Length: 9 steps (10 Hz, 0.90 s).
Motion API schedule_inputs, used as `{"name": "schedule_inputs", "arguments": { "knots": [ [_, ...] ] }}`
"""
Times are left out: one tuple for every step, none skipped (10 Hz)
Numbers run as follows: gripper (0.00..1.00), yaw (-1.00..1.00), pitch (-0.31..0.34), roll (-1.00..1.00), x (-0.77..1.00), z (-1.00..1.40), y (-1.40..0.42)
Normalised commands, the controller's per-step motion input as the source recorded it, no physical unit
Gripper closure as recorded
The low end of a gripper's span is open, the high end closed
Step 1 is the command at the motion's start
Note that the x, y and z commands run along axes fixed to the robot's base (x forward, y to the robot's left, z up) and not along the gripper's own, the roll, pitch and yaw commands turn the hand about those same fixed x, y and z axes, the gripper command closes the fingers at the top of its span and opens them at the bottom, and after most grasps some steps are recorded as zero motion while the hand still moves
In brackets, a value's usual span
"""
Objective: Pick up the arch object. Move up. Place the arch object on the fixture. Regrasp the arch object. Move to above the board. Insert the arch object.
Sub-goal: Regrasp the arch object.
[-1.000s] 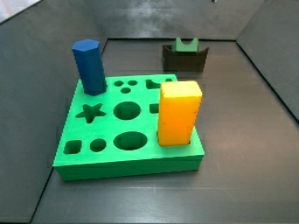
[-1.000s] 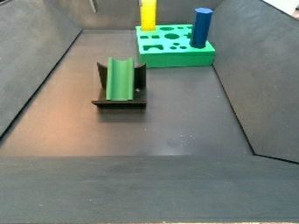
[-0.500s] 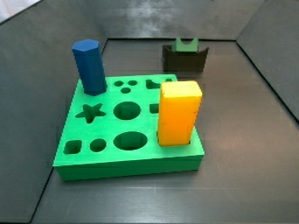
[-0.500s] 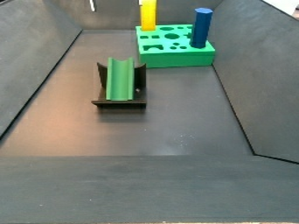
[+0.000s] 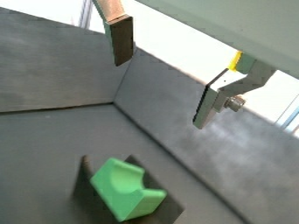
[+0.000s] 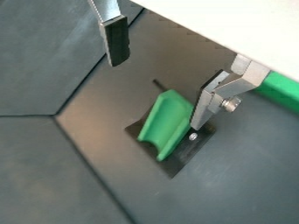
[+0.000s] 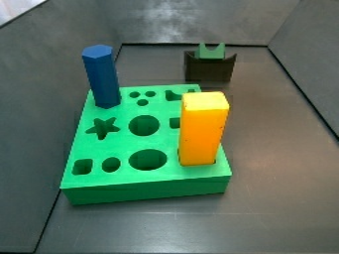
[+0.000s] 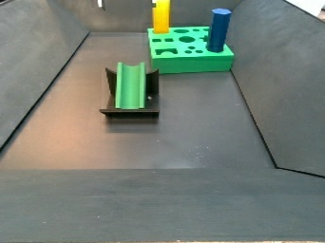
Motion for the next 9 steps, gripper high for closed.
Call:
{"name": "schedule_inputs", "arguments": {
  "knots": [
    [0.00,0.05,0.067,1.00,0.07,-0.01,-0.03],
    [0.00,0.07,0.096,1.00,0.09,-0.01,-0.03],
    [0.00,0.09,0.122,0.92,0.09,-0.02,-0.04],
    [0.00,0.10,0.126,0.72,0.09,-0.01,-0.04],
    [0.00,0.12,0.119,0.47,0.09,-0.02,-0.04],
    [0.00,0.14,0.110,0.31,0.09,-0.01,-0.03],
    [0.00,0.15,0.086,0.22,0.08,0.00,-0.03],
    [0.00,0.17,0.083,0.13,0.03,-1.00,0.08],
    [0.00,0.18,0.069,0.12,0.03,-1.00,0.07]
  ]
}}
